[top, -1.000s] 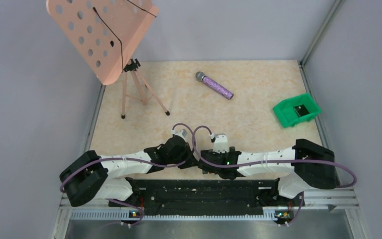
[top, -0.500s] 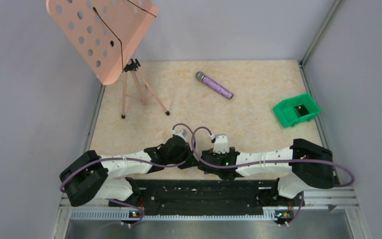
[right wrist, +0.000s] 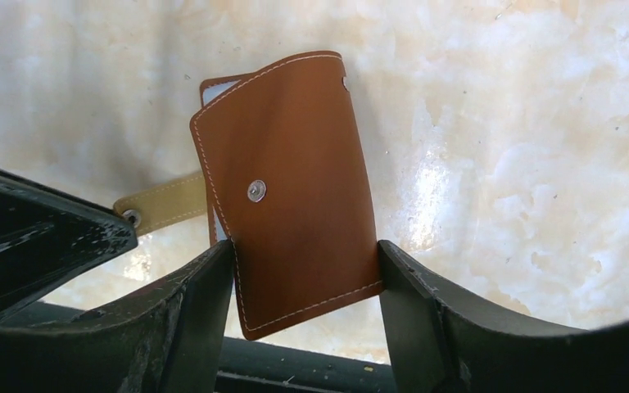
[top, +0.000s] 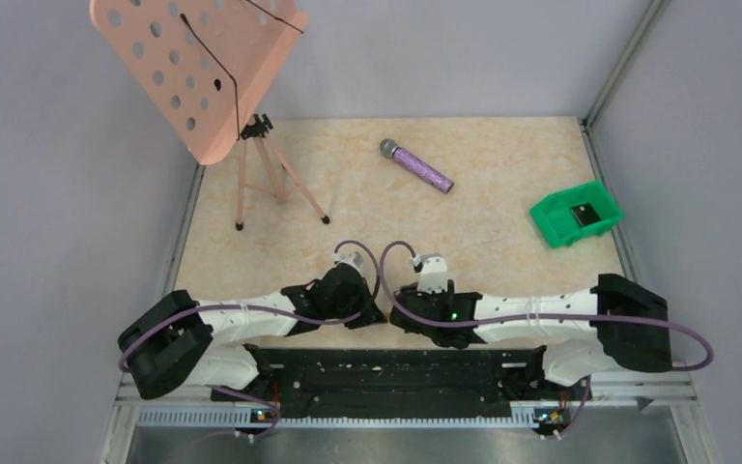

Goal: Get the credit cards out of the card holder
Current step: Open the card holder at the center of the board.

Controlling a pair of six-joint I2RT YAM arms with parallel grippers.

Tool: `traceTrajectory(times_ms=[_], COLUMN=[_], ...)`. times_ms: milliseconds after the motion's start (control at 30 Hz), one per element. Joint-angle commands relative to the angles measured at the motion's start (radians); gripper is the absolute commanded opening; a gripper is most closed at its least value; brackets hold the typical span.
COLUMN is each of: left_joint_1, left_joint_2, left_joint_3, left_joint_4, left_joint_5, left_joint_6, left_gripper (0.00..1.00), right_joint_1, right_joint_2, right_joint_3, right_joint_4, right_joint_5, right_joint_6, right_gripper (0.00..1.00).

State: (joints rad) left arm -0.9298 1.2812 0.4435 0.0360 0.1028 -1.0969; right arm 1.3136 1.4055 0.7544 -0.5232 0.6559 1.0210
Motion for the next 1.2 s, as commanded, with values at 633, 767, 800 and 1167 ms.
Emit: traceTrajectory(times_ms=[633, 767, 800, 1167], left_joint_1=[0.001, 0.002, 0.002, 0.002], left_joint_2=[0.024, 0.027, 0.026, 0.049], left_joint_3=[0.045, 0.058, 0.063, 0.083], left_joint_4=[-0.023, -0.032, -0.061, -0.083], left_joint_5=[-0.049, -0.062, -0.071, -0.093], left_joint_6=[0.037, 0.05, 0.053, 0.079], left_gripper=[0.0, 0.0, 0.0, 0.0], right_joint_1=[-0.113, -0.126, -0.13, -0.232], right_joint_2=[-0.276, -0.307, -0.316, -0.376], right_joint_3=[-0.149, -0.162, -0.165, -0.21], right_joint_4=[0.032, 0.031, 0.031, 0.032], right_joint_5=[0.032, 0.033, 0.032, -0.017], right_joint_6=[-0.007, -0.024, -0.026, -0.06], right_gripper=[0.7, 0.69, 0.68, 0.64])
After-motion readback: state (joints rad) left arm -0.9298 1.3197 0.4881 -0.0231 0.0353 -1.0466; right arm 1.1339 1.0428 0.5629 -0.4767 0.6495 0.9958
